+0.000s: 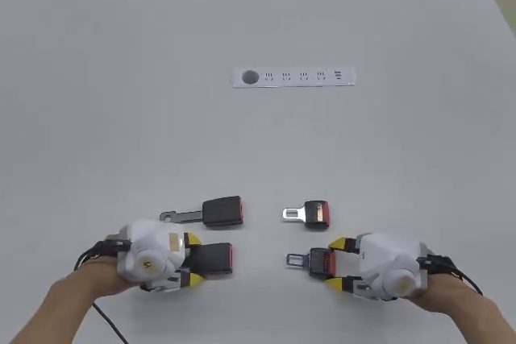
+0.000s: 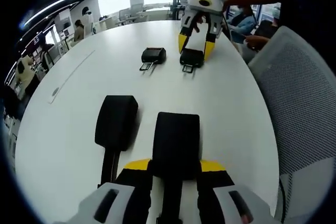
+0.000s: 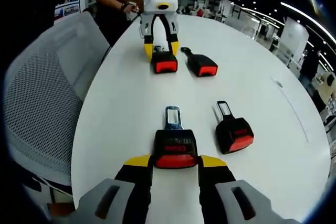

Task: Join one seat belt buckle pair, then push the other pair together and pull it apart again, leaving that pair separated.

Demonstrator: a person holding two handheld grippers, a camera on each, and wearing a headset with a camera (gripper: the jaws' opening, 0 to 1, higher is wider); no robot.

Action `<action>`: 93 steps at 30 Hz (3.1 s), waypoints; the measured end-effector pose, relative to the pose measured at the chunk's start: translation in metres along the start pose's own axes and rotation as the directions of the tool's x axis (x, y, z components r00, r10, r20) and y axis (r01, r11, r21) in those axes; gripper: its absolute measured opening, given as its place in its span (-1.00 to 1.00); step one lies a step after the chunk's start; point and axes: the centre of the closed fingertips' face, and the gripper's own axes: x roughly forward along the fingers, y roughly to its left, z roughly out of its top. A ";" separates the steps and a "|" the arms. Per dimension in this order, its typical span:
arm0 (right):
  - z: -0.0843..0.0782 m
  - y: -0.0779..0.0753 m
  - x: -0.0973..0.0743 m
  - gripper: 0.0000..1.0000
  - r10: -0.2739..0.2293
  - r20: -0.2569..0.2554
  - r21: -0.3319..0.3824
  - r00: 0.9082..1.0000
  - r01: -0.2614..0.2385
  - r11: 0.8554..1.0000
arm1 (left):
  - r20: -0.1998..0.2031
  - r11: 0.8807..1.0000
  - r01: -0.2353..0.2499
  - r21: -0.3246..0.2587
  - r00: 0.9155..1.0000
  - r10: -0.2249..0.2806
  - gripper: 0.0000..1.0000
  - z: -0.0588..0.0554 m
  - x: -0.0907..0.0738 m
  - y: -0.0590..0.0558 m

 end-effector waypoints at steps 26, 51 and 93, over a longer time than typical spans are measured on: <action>0.002 -0.001 0.000 -0.40 0.020 -0.026 -0.049 0.999 -0.021 0.999 | -0.046 1.000 0.025 0.006 0.999 -0.025 -0.35 0.000 0.000 -0.001; 0.030 -0.003 0.022 -0.40 0.046 -0.005 -0.087 0.999 -0.046 0.995 | -0.057 1.000 0.029 0.004 0.998 -0.029 -0.35 0.000 0.000 0.001; 0.084 0.007 0.064 -0.40 0.086 0.034 -0.145 0.996 -0.080 0.986 | -0.057 1.000 0.023 -0.008 0.998 -0.023 -0.35 0.003 -0.003 0.000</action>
